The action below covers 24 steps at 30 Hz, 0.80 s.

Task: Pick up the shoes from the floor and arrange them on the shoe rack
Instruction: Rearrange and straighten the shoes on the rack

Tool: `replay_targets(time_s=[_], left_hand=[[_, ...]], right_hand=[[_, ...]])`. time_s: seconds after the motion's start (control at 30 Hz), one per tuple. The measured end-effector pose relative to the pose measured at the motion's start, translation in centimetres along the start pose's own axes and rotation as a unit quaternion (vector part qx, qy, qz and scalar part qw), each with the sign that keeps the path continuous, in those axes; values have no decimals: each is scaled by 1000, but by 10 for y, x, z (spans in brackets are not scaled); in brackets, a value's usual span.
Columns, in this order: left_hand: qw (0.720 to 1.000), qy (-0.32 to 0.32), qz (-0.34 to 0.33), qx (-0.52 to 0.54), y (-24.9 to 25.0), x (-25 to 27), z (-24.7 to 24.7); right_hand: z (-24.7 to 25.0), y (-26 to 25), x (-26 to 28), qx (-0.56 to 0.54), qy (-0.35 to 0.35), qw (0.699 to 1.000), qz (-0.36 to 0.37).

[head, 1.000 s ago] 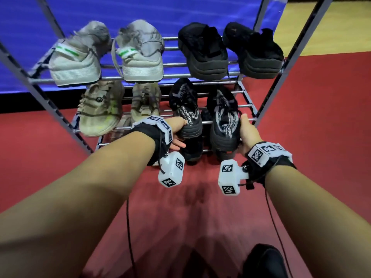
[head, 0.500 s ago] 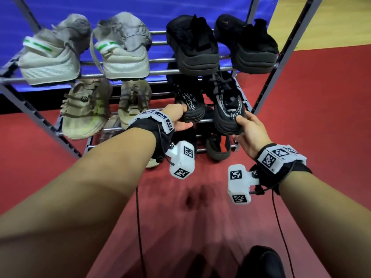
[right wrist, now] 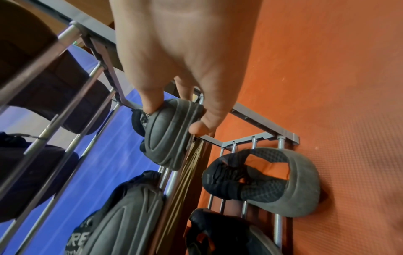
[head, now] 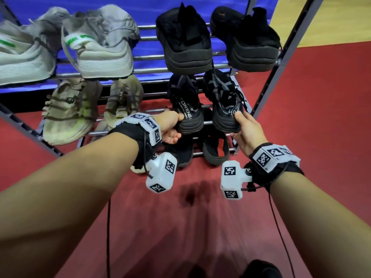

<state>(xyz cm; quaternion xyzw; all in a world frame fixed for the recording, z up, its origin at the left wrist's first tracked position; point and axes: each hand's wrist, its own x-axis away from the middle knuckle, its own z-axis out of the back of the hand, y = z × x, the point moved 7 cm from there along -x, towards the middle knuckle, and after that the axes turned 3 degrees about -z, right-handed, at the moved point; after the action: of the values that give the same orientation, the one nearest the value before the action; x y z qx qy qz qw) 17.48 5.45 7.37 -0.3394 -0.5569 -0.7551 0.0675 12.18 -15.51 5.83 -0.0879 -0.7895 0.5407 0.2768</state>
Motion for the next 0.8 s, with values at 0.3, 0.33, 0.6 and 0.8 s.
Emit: replay_targets(time_s=[0.3,0.33,0.6,0.8], left_hand=[[999,-14,-16,26,-1,1,-6],[999,-20,-13,26,-1,2,-6],[998,-18,-8,-60,-2,7,-4],[987,-8,-34,-158,6,28,7]], right_hand=[[-2,-7,2,52,-1,998,-16],[-2,-8,4,65,3,998,-20],[-4,-15,14,153,40,987,-34],[-15,-44,52,414,200,884,79]])
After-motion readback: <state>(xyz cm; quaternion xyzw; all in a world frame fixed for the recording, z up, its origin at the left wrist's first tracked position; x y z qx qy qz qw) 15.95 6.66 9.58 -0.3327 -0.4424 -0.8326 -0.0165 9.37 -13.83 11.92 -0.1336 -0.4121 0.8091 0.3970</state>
